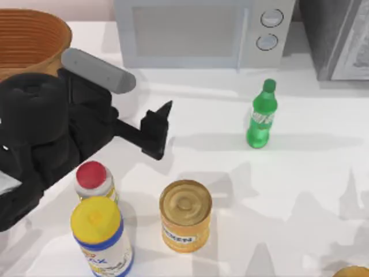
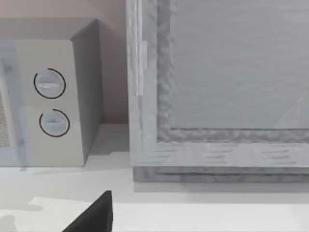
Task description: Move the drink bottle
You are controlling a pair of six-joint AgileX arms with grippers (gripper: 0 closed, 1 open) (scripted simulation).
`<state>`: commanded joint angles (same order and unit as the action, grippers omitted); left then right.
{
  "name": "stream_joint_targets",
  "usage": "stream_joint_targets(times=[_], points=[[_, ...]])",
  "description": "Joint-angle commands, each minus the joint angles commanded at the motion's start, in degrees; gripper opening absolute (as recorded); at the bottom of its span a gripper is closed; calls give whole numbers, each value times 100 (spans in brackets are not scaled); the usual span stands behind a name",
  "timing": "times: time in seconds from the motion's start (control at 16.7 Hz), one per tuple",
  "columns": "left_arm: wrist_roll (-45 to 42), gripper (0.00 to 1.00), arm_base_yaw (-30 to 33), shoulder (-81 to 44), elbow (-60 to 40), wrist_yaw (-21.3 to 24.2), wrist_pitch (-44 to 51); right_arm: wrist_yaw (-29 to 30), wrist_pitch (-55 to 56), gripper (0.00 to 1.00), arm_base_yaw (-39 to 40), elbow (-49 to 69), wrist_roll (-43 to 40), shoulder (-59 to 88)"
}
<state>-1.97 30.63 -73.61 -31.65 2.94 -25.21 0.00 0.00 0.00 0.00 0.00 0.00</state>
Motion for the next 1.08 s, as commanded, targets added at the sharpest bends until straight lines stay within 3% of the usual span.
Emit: stream_joint_targets(times=[0.24, 0.48, 1.08], points=[[8, 100, 779, -2149, -963, 44, -788, 0, 0, 100, 0, 0, 0, 0], [11, 100, 1225, -3360, -1532, 26, -1253, 0, 0, 100, 0, 0, 0, 0], [13, 100, 1313, -3705, -1824, 8, -1267, 0, 0, 100, 0, 0, 0, 0]])
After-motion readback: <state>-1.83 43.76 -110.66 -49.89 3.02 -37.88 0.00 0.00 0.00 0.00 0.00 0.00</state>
